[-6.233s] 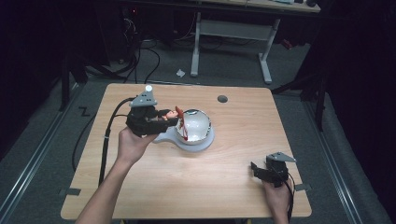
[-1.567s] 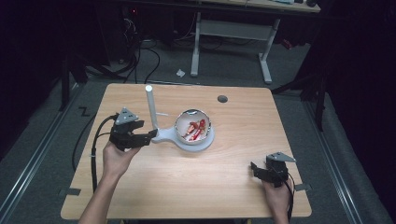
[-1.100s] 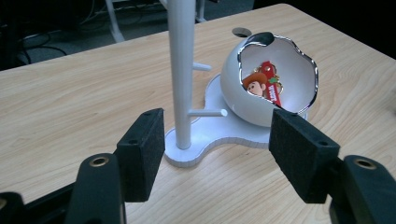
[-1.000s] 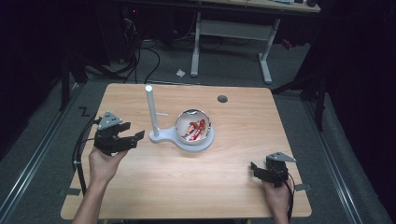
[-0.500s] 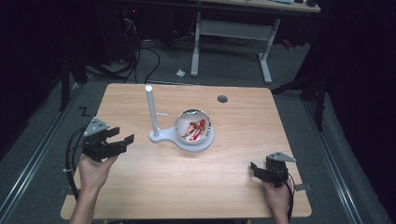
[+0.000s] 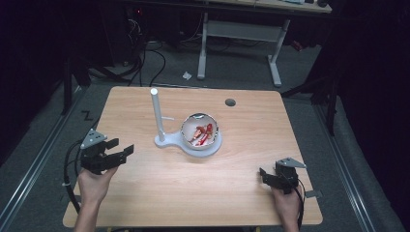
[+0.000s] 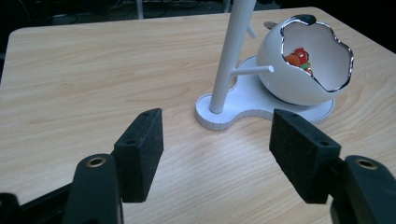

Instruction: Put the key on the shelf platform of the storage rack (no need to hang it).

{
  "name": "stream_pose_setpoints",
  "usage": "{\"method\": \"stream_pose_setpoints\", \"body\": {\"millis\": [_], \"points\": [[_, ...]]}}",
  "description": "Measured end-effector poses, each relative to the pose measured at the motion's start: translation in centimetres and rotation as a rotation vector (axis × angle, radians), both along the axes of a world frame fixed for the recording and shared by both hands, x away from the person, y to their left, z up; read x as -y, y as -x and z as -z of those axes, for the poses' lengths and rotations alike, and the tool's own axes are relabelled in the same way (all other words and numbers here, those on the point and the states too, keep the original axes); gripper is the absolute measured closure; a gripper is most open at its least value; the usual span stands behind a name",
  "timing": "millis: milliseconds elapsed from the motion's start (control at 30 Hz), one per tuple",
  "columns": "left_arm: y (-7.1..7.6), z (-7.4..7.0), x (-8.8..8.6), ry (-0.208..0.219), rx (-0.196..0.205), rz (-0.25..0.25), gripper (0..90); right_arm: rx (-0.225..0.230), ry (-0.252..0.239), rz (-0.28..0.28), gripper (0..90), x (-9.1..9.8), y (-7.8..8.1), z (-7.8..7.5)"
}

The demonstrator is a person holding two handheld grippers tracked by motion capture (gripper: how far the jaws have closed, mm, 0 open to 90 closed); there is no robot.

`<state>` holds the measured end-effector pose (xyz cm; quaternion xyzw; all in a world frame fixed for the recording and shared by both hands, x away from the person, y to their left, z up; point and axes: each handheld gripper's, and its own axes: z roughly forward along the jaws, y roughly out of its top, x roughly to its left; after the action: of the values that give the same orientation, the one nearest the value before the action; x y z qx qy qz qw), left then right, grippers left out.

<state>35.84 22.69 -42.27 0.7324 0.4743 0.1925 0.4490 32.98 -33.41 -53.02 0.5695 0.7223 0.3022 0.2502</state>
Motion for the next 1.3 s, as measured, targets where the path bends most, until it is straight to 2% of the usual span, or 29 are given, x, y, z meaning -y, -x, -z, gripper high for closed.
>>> {"method": "stream_pose_setpoints", "body": {"millis": [233, 533, 900, 1300], "points": [[0.5, 0.8, -0.2, 0.005, -0.006, -0.017, 35.4, 0.0, 0.0, 0.0, 29.4, 0.0, 0.0, 0.0], [1.0, 2.8, 0.0, -0.003, -0.017, -0.036, 35.3, 0.0, 0.0, -0.001, 29.4, 0.0, 0.0, 0.0], [0.6, 4.3, 0.3, -0.015, -0.035, -0.05, 34.7, 0.0, 0.0, -0.001, 29.4, 0.0, 0.0, 0.0], [0.1, 6.2, 1.0, -0.059, -0.072, -0.057, 34.0, 0.0, 0.0, -0.001, 29.4, 0.0, 0.0, 0.0]]}}
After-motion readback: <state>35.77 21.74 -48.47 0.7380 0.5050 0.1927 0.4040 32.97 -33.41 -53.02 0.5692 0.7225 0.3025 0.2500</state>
